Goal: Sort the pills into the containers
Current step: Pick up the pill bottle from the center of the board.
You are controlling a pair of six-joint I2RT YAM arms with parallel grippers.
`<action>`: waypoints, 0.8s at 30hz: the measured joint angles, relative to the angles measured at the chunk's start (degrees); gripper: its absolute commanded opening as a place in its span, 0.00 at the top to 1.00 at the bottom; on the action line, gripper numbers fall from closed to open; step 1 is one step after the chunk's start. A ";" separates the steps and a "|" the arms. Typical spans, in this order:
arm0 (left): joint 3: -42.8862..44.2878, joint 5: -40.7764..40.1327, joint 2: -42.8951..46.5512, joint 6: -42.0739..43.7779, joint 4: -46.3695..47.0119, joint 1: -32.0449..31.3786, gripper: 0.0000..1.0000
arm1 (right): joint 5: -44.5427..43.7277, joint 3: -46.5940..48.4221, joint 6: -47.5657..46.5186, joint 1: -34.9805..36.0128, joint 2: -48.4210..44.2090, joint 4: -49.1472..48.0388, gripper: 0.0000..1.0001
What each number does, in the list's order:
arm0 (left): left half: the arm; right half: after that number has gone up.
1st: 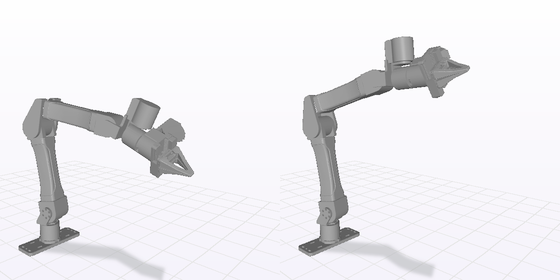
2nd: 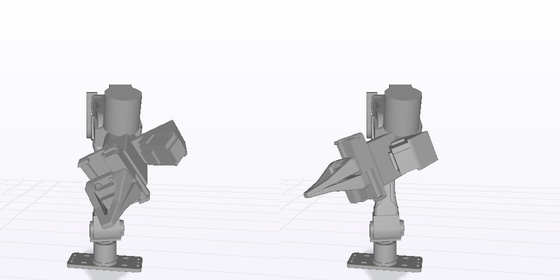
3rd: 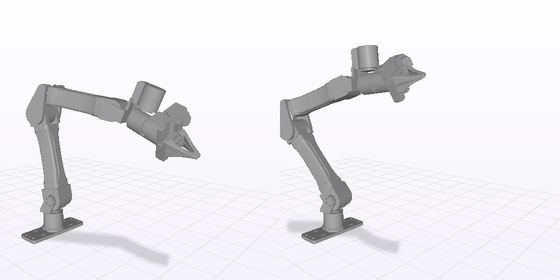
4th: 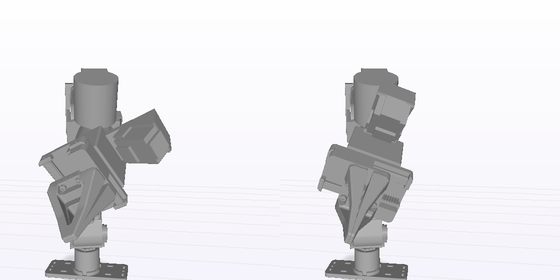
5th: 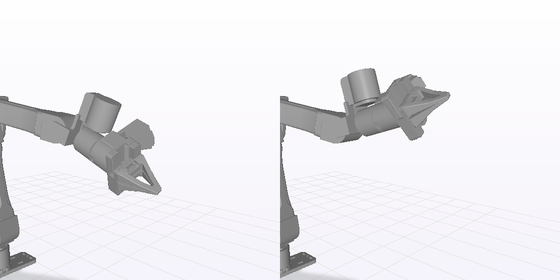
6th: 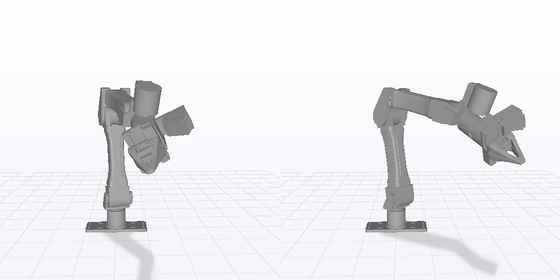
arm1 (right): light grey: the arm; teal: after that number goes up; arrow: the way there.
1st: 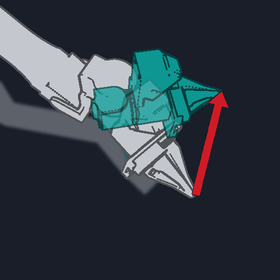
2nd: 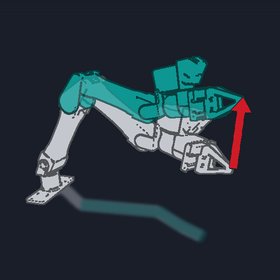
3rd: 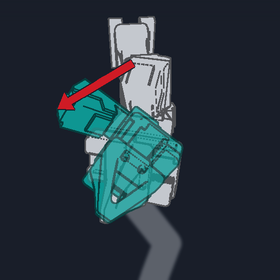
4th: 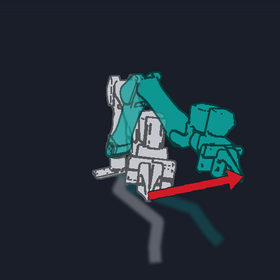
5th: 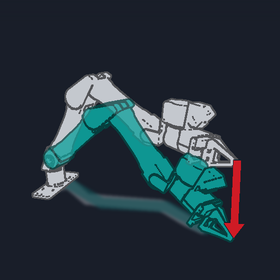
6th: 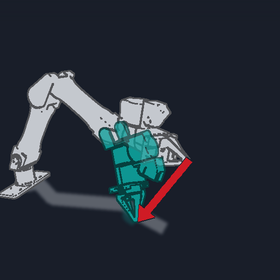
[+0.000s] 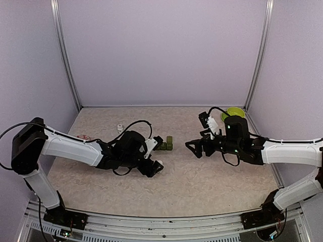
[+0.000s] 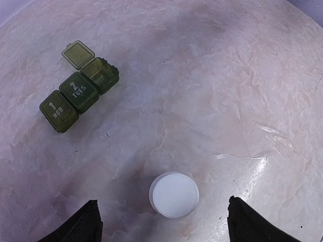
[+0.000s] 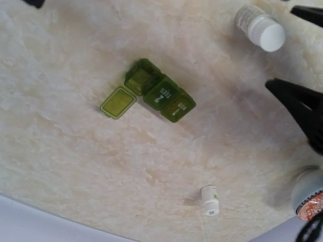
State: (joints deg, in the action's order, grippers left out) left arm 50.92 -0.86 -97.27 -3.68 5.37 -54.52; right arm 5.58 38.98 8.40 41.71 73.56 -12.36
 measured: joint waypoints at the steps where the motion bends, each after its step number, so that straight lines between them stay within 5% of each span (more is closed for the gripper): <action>1: 0.22 0.00 -0.37 0.09 -0.09 0.00 0.25 | 0.07 0.00 -0.09 0.00 -0.15 -0.04 0.00; 24: 2.95 1.42 -3.50 0.87 -0.87 0.22 0.63 | 0.35 -0.24 -1.51 0.00 -0.33 -0.02 0.02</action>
State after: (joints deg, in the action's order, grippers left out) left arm 53.87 0.56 -100.77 -2.81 4.49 -54.30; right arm 5.93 38.74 6.90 41.71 73.23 -12.38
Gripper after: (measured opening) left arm 0.393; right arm 0.982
